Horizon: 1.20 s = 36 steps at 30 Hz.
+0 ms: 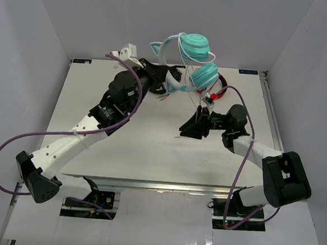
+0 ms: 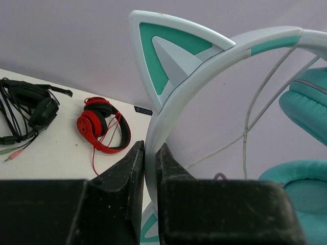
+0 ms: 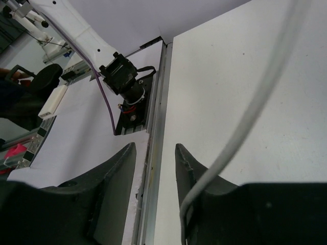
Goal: Wrap the headphones
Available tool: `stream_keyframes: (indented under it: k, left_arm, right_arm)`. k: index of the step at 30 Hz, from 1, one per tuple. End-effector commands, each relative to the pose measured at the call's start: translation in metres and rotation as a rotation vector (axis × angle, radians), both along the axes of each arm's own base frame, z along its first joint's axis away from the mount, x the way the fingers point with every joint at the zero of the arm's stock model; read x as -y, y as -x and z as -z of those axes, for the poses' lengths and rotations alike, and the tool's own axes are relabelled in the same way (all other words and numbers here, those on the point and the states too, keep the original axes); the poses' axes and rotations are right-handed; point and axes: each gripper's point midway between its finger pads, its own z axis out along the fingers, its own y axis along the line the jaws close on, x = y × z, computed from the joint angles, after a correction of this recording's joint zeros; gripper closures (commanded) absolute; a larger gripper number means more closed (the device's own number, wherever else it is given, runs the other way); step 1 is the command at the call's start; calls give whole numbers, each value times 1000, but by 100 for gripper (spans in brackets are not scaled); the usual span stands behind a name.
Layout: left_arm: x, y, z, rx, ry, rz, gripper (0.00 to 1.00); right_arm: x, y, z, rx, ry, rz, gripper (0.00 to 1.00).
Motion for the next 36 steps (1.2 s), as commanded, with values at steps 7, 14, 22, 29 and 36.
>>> stream_keyframes:
  k: [7, 14, 22, 29, 36]
  left_arm:
    - [-86, 2, -63, 92, 175, -360, 100]
    - [-118, -45, 2, -8, -214, -581, 100]
    - [-98, -73, 141, -170, -673, -429, 100]
    - [-36, -29, 200, -152, -773, -17, 100]
    - [10, 37, 193, 44, -722, 398, 100]
  right_arm:
    - [-13, 19, 20, 117, 66, 2, 92]
    - [-8, -8, 25, 412, 363, 190, 92]
    - [37, -67, -47, 845, 725, 487, 92]
    - [66, -99, -66, 1052, 901, 648, 92]
    - [61, -96, -11, 1049, 938, 548, 92]
